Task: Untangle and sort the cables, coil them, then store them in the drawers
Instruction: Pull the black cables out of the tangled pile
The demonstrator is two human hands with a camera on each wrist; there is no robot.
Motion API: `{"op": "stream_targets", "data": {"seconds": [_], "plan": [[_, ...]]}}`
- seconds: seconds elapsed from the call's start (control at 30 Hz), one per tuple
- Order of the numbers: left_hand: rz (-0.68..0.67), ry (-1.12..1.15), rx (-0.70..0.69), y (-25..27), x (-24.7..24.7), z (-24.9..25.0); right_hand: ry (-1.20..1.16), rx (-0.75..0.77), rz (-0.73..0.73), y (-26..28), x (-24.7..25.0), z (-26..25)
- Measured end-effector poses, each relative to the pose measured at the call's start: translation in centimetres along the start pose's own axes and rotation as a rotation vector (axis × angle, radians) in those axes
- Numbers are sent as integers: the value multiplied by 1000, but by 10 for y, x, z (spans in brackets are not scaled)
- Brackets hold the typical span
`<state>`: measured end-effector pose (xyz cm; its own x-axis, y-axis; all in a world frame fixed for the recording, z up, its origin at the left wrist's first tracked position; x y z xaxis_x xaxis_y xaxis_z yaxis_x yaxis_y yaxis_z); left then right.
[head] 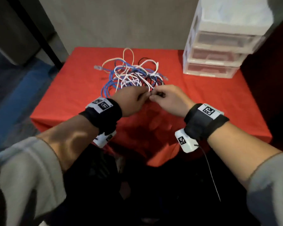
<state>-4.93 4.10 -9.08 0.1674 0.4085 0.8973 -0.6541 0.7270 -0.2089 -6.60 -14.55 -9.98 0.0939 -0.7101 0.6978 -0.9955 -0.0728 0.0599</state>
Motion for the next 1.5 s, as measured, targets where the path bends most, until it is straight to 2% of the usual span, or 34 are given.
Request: {"op": "stream_targets", "data": {"seconds": [0.1, 0.23, 0.33, 0.43, 0.57, 0.67, 0.73, 0.8, 0.93, 1.03, 1.13, 1.17, 1.23, 1.33, 1.4, 1.47, 1.5], "plan": [[-61, -32, -35, -3, 10, -2, 40, -31, 56, -1, 8, -10], [-88, -114, -57, 5, 7, -17, -50, -90, 145, -6, 19, -3], [-41, -114, -51, 18, 3, -39, -137, -141, 206, -11, 30, 16], [38, -112, -39, 26, 0, -61, -337, -232, 285, -18, 44, 29], [107, -134, -46, 18, -3, -58, -465, -243, 113, -23, 49, 23], [209, -85, -49, -2, 2, -36, -408, -148, -85, -25, 49, 9], [206, -53, -59, -19, 3, -27, -362, -92, -153, -28, 49, -1], [181, -44, -43, -31, 4, -22, -344, -72, -140, -29, 52, -9], [159, -62, -6, -42, 2, -16, -393, -88, -11, -27, 57, -4], [146, -2, -1, -36, -6, -15, -563, -155, 90, -19, 57, 7], [144, 71, 23, -28, -7, -15, -671, -253, 96, -6, 52, 14], [145, 82, 12, -27, -6, -15, -618, -265, 114, -3, 50, 16], [145, 59, -16, -28, 0, -14, -339, -212, 255, 2, 50, 17], [193, -16, -108, -35, 8, -6, -66, 4, 503, 15, 53, 3], [243, -40, -173, -39, 14, 6, 0, 131, 454, 23, 49, -15], [271, -57, -205, -43, 20, 15, 117, 111, 329, 23, 43, -28], [277, -59, -213, -45, 23, 16, 138, 79, 316, 21, 43, -31]]}}
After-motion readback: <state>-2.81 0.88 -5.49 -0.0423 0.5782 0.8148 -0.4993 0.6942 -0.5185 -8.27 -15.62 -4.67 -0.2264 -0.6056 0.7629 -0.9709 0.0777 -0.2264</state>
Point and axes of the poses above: each hand's wrist, its own y-axis away from the middle knuckle, its own x-axis out of the back of the hand, z = x × y, the point moved 1 cm from there along -y, towards the middle knuckle, and after that the axes turned 15 degrees about -x, right-handed, at the moved point
